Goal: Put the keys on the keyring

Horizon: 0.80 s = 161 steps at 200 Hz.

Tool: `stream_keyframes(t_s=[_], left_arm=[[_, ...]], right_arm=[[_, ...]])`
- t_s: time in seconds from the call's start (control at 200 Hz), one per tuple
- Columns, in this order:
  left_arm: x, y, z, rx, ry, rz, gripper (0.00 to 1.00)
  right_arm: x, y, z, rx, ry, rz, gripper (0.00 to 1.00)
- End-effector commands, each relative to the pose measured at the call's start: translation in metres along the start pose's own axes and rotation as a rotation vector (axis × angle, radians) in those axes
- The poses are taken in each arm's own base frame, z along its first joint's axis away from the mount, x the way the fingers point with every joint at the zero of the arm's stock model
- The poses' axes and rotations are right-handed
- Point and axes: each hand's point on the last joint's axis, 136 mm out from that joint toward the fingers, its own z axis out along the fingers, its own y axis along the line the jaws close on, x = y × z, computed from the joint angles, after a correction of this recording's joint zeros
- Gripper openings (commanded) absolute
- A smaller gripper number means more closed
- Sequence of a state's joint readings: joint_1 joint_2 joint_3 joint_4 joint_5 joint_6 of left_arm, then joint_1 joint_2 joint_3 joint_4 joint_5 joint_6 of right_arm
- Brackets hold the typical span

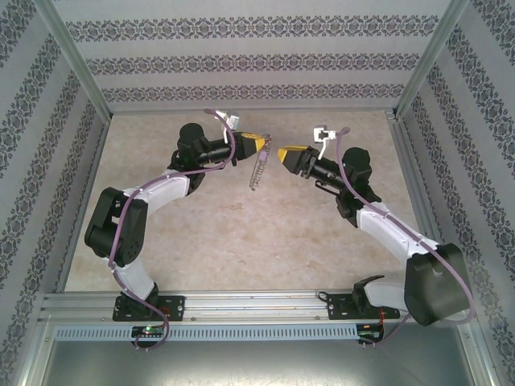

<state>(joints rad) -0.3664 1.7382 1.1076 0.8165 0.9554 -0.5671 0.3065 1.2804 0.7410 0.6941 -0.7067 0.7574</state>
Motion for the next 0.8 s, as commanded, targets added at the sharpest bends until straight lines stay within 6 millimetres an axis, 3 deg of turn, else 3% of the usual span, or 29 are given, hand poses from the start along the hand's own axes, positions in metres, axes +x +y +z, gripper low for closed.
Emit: stream_keyframes(t_s=[0.0, 0.19, 0.375, 0.799], left_arm=[[-0.026, -0.019, 0.0, 0.039, -0.094, 0.063, 0.0], [-0.026, -0.019, 0.0, 0.041, -0.104, 0.048, 0.0], [-0.027, -0.017, 0.001, 0.038, -0.109, 0.039, 0.0], [-0.03, -0.019, 0.003, 0.052, -0.108, 0.043, 0.0]], right_arm=[[-0.024, 0.012, 0.012, -0.053, -0.076, 0.033, 0.53], [-0.03, 0.004, 0.027, -0.067, -0.105, 0.073, 0.52], [-0.036, 0.009, 0.036, -0.122, -0.119, 0.096, 0.5], [-0.03, 0.011, 0.047, -0.134, -0.099, 0.094, 0.48]])
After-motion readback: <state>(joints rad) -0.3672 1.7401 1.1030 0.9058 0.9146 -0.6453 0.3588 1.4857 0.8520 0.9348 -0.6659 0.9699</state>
